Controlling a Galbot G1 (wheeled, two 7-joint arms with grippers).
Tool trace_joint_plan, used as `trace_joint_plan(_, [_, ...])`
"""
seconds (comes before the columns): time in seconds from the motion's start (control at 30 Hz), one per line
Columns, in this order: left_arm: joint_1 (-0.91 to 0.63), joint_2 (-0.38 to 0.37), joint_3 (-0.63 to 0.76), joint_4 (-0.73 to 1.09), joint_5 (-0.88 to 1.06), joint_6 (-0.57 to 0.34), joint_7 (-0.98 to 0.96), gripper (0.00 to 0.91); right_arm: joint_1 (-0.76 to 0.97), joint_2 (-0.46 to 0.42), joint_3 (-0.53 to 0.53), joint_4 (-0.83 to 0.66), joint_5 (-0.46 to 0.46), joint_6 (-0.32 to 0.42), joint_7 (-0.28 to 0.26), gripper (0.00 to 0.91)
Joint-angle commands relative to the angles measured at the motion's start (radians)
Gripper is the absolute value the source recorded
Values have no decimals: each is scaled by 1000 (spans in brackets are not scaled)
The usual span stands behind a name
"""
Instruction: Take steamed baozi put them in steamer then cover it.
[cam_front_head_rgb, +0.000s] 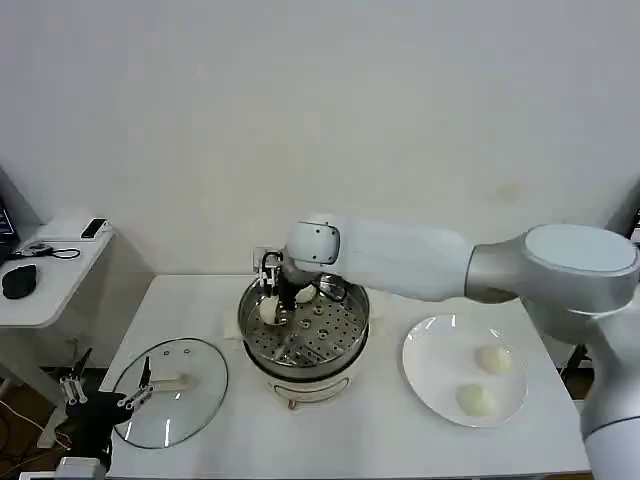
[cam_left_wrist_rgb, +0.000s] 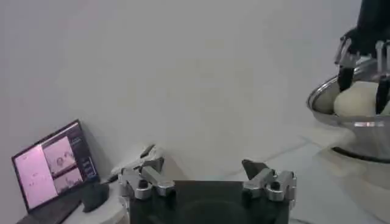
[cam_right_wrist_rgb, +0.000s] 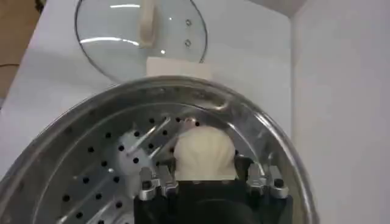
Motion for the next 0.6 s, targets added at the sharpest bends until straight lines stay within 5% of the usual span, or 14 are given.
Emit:
trace_joint_plan(0.03, [2,1,0,2,2,-1,0,907,-21,27,2,-22,-1,-14,8,655])
trace_joint_plan(0.07, [2,1,0,1,2,0,0,907,-21,27,2,-22,-1,-15,7,826])
trace_joint_plan(0.1, [2,1,0,0,2,0,0,907,-21,27,3,-22,-2,-17,5,907])
trace_joint_plan(0.37, [4,-2,3,1,4,0,-1,907,18,-26,-7,22,-18,-14,-11,907])
trace_joint_plan(0.6, [-1,3,10,-2,4,0,0,907,153,-171,-19,175,-16,20,-43,907])
